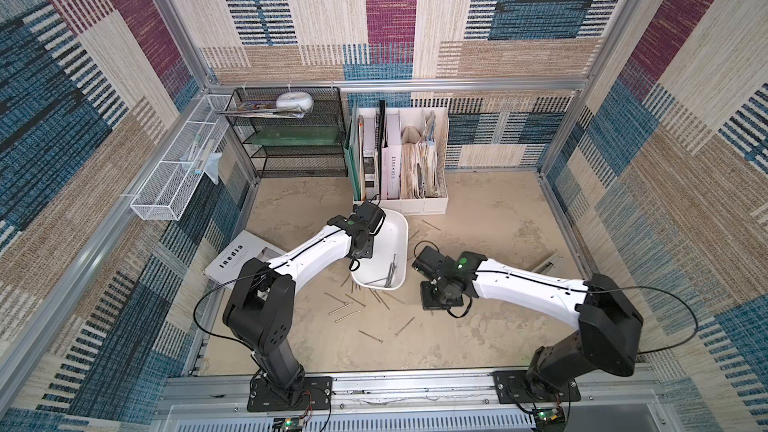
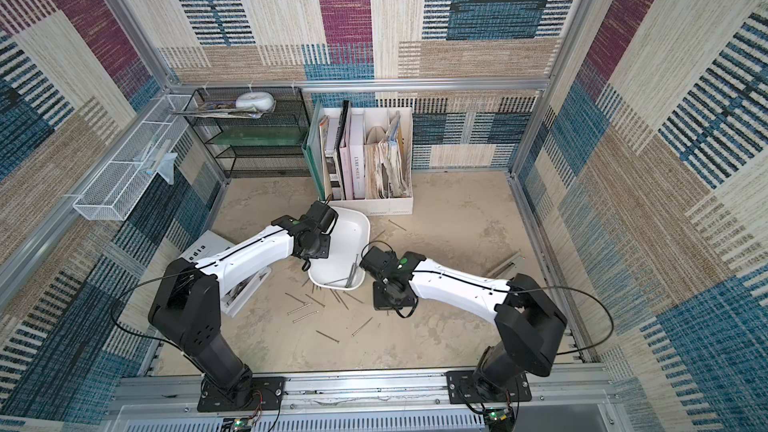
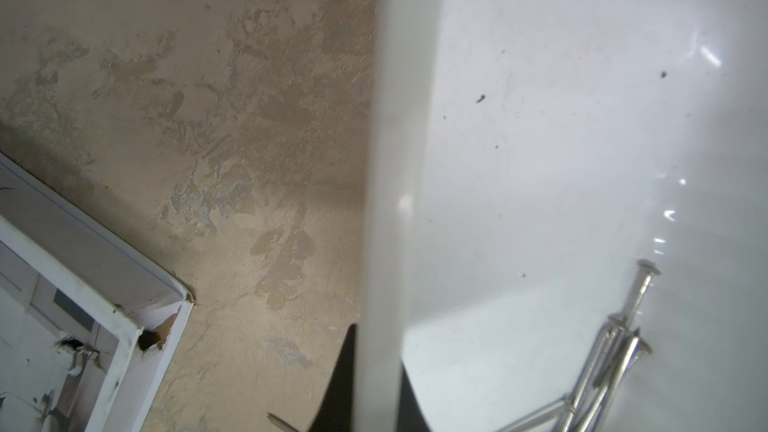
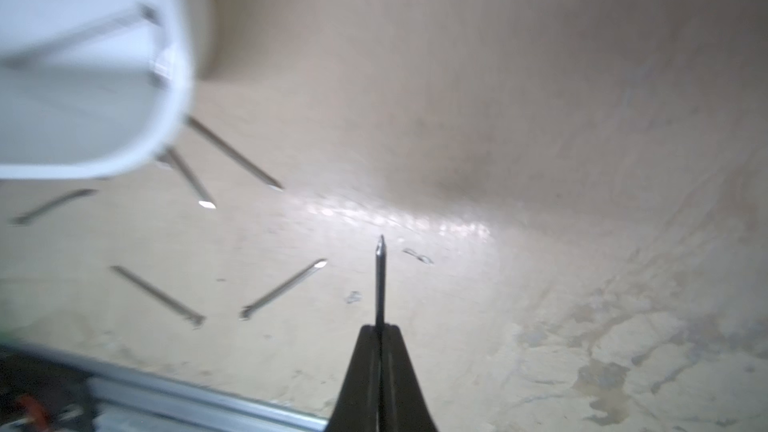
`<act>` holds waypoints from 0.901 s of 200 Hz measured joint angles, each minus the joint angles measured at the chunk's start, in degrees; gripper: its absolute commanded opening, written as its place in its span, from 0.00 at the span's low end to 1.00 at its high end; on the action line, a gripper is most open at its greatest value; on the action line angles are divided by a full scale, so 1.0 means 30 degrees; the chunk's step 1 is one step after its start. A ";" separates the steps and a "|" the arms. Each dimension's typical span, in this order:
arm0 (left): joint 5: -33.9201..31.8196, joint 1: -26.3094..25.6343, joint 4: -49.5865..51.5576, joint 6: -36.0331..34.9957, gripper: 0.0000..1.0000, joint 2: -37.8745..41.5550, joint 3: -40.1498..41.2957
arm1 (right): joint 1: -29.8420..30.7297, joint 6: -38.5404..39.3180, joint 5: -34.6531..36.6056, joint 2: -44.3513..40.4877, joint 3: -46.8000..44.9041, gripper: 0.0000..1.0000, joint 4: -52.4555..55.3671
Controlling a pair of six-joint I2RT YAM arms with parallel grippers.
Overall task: Put the nails on the desktop into the storage box
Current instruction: Pick up the nail from the center of the board, then place the nail in the storage box.
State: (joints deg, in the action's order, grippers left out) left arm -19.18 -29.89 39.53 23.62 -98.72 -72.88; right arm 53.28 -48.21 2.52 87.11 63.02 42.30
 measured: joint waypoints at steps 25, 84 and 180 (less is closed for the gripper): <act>0.0131 0.0000 0.0007 -0.0015 0.00 -0.0211 -0.0175 | -0.1078 0.1202 -0.0131 -0.0437 0.2397 0.00 -0.1239; 0.0073 -0.0007 0.0131 -0.0160 0.00 -0.0109 -0.0189 | -0.1661 0.2863 -0.3708 0.4867 0.6550 0.00 -0.4211; -0.0335 0.0022 0.0131 -0.0364 0.00 -0.0029 -0.0197 | -0.2441 0.3286 -0.6353 0.8429 0.7548 0.45 -0.5559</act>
State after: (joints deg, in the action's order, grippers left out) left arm -20.18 -29.82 39.92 22.52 -98.80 -73.47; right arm 45.95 -38.35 -16.53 112.40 85.67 25.63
